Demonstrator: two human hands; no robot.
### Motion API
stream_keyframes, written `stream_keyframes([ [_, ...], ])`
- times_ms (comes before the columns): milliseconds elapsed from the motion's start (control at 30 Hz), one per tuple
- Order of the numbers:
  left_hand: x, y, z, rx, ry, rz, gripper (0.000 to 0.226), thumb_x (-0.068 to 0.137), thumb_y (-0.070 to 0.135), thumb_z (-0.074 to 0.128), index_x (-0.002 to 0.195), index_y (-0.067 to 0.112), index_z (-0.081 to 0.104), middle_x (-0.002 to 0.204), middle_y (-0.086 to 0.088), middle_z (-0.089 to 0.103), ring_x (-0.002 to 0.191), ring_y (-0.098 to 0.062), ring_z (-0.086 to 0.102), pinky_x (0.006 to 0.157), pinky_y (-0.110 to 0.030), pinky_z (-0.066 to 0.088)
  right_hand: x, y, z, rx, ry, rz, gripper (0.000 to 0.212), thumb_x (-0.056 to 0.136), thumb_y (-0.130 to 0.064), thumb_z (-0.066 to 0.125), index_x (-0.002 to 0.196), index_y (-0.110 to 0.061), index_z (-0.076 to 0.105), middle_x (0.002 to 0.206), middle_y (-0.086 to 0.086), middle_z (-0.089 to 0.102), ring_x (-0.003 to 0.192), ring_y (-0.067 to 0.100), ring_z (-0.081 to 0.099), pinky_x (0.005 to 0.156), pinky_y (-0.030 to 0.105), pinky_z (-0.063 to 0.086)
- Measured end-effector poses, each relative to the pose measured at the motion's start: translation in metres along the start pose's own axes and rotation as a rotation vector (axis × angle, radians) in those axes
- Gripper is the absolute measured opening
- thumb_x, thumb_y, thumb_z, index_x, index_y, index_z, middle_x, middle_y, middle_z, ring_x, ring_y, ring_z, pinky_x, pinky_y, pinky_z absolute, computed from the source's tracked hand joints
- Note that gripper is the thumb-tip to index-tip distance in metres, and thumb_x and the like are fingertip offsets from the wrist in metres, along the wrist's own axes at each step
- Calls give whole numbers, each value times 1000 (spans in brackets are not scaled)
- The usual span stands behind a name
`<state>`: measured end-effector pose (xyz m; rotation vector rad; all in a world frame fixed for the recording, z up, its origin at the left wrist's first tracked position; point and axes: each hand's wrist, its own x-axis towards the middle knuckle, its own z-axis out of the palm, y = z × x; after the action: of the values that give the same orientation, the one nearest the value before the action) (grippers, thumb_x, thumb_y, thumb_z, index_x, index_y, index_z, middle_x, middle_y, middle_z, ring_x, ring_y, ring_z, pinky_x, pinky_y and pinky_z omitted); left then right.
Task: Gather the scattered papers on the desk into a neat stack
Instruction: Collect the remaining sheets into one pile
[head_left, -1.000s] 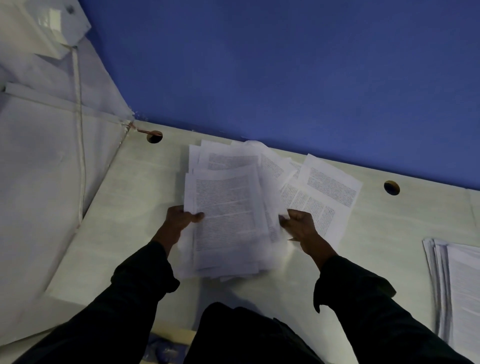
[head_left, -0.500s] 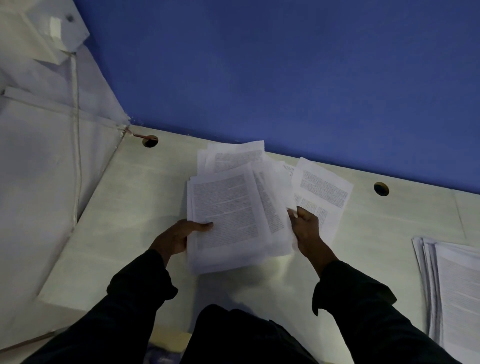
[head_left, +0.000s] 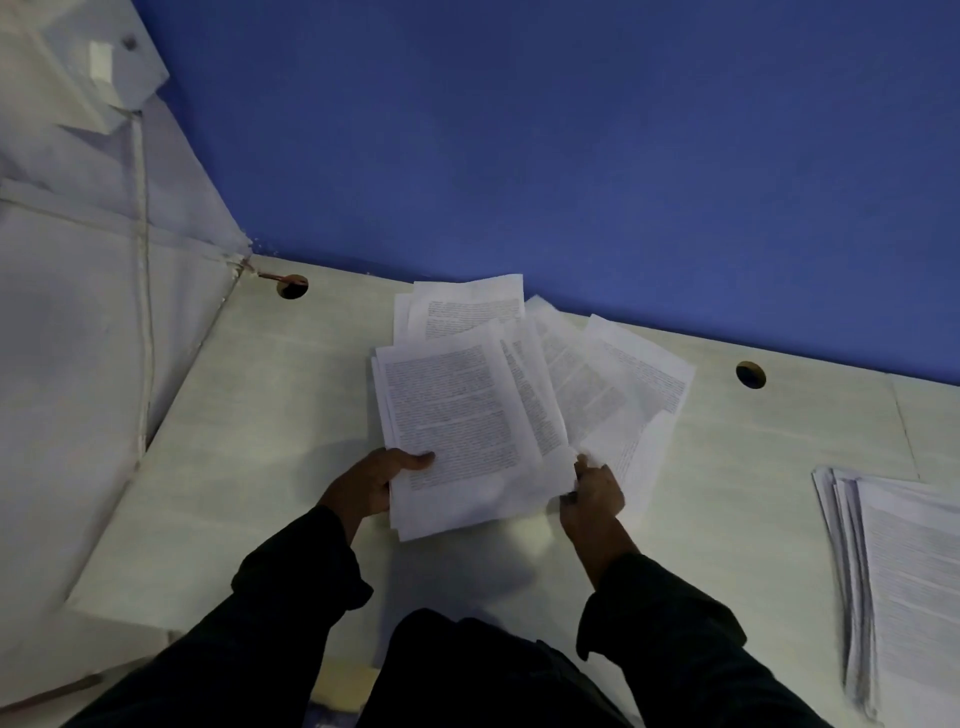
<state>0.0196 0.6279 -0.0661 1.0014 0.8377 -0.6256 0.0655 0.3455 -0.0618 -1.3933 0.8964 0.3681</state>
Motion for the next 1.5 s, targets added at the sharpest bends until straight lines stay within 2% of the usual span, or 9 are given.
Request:
stream_keyframes([
  [100, 4, -1, 1, -17, -3, -5, 47, 86, 11, 78, 130, 5, 64, 124, -16, 70, 115, -34, 65, 97, -48, 54, -13, -2, 6, 37, -79, 135, 15, 93, 3, 61, 85, -9, 63, 80, 11, 65, 73, 28, 64, 68, 30, 59],
  [333, 9, 5, 4, 76, 40, 57, 61, 78, 6, 84, 134, 5, 62, 126, -15, 69, 113, -34, 65, 100, -51, 53, -16, -26, -21, -81, -674, 221, 49, 84, 9, 70, 130, -6, 66, 128, 20, 71, 120, 38, 67, 104, 58, 53],
  [500, 6, 13, -11, 261, 22, 89, 72, 75, 3, 86, 141, 6, 57, 134, -11, 65, 122, -31, 61, 109, -47, 47, 11, -61, -35, 178, -476, 126, 52, 87, -36, 74, 136, -21, 66, 123, 7, 75, 102, 26, 73, 82, 41, 60],
  [600, 4, 16, -14, 381, 6, 70, 65, 80, 2, 82, 140, 7, 58, 134, -9, 65, 123, -29, 60, 107, -38, 47, 15, -79, -19, -112, -441, 23, 47, 89, -39, 80, 132, -24, 69, 123, 2, 75, 111, 25, 71, 89, 46, 60],
  [733, 4, 24, -13, 280, 35, 74, 92, 50, 30, 101, 131, 5, 65, 121, -9, 73, 114, -28, 67, 101, -35, 52, 19, -77, 6, -519, -346, -147, 25, 92, -27, 78, 111, -11, 75, 117, 13, 77, 82, 18, 74, 59, 24, 60],
  [933, 4, 20, 7, 141, 38, 41, 70, 67, 15, 90, 129, -2, 65, 120, -16, 73, 111, -34, 69, 103, -49, 52, 14, -51, 11, -210, -245, -40, 53, 102, -49, 56, 141, -14, 60, 132, 10, 68, 118, 33, 66, 104, 55, 53],
  [1200, 0, 5, 20, 116, 166, 130, 52, 79, 3, 83, 127, -2, 65, 117, -14, 71, 88, -22, 70, 67, -30, 61, 11, -35, -2, -293, -336, 50, 69, 84, -63, 73, 139, -23, 62, 133, -2, 69, 119, 23, 65, 111, 50, 46],
  [1333, 1, 5, 29, 98, 280, 202, 57, 75, 12, 89, 126, 2, 66, 118, -13, 70, 94, -23, 69, 84, -32, 57, 13, -36, -4, -334, -446, -31, 65, 81, -44, 79, 133, -7, 68, 124, 10, 75, 113, 28, 73, 102, 53, 56],
  [1500, 3, 5, 43, 161, 250, 274, 58, 73, 23, 91, 124, 8, 67, 112, -5, 72, 91, -12, 69, 76, -22, 59, 5, -39, 5, -469, -550, 0, 46, 83, -31, 85, 124, -16, 71, 117, 2, 77, 106, 19, 72, 90, 37, 61],
])
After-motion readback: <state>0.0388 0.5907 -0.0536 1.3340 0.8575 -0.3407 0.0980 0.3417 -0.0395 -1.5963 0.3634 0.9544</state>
